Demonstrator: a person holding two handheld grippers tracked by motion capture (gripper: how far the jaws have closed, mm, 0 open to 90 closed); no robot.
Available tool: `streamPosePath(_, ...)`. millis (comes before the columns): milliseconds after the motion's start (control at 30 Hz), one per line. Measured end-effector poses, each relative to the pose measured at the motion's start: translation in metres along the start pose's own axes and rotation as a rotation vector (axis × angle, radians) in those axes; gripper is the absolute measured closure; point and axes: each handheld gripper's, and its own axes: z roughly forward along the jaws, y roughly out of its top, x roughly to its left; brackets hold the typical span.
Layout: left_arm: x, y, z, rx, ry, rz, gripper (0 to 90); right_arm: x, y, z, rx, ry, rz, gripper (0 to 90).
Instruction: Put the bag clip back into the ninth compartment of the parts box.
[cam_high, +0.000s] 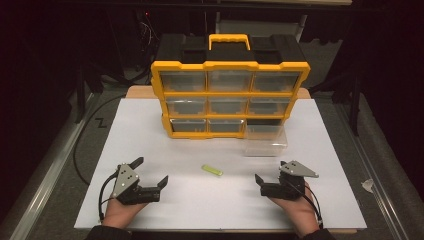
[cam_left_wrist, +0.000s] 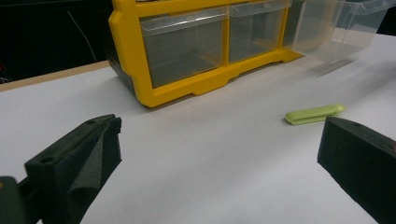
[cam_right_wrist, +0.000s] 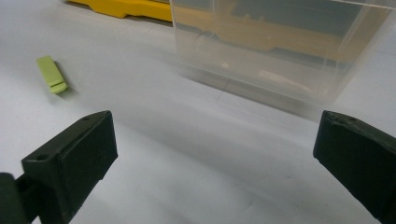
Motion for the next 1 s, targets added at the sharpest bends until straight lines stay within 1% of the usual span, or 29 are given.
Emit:
streamPosePath(200, -0.0009, 0.0015, -0.0008, -0.007, -0.004, 0.009, 0.1, 0.0002, -0.0004, 0.0004, 0.026, 0.008, -0.024, 1.1)
streamPosePath(233, -0.0011, 0.0024, -0.0011, -0.011, -0.005, 0.012, 0.1, 0.0013, -0.0008, 0.0002, 0.034, 0.012, -0.024, 1.1)
streamPosePath(300, -0.0016, 0.0031, -0.0012, -0.013, -0.005, 0.014, 0.1, 0.0016, -0.0016, 0.0012, 0.049, 0.02, -0.043, 1.1)
streamPosePath(367, -0.0022, 0.0033, -0.0018, -0.015, -0.002, 0.01, 0.1, 0.0026, -0.0024, 0.0018, 0.068, 0.035, -0.05, 1.0)
streamPosePath(400, -0.0026, 0.0034, -0.0022, -0.017, 0.0, 0.007, 0.1, 0.0033, -0.0027, 0.0016, 0.075, 0.037, -0.047, 1.1)
streamPosePath(467, -0.0029, 0.0036, -0.0029, -0.021, 0.003, 0.007, 0.1, 0.004, -0.0031, 0.0013, 0.085, 0.042, -0.056, 1.0)
streamPosePath(533, -0.0025, 0.0035, -0.002, -0.021, 0.005, 0.007, 0.1, 0.0037, -0.0032, 0.0014, 0.095, 0.052, -0.05, 1.0)
streamPosePath(733, -0.0021, 0.0028, -0.0004, -0.013, -0.002, 0.01, 0.1, 0.0024, -0.003, 0.0033, 0.128, 0.059, -0.054, 1.0)
streamPosePath(900, -0.0019, 0.0031, -0.0011, -0.017, -0.005, 0.009, 0.1, 0.0039, -0.0038, 0.0063, 0.166, 0.08, -0.062, 1.0)
streamPosePath(1000, -0.002, 0.0032, -0.001, -0.017, -0.007, 0.011, 0.1, 0.0045, -0.0042, 0.007, 0.18, 0.089, -0.067, 1.0)
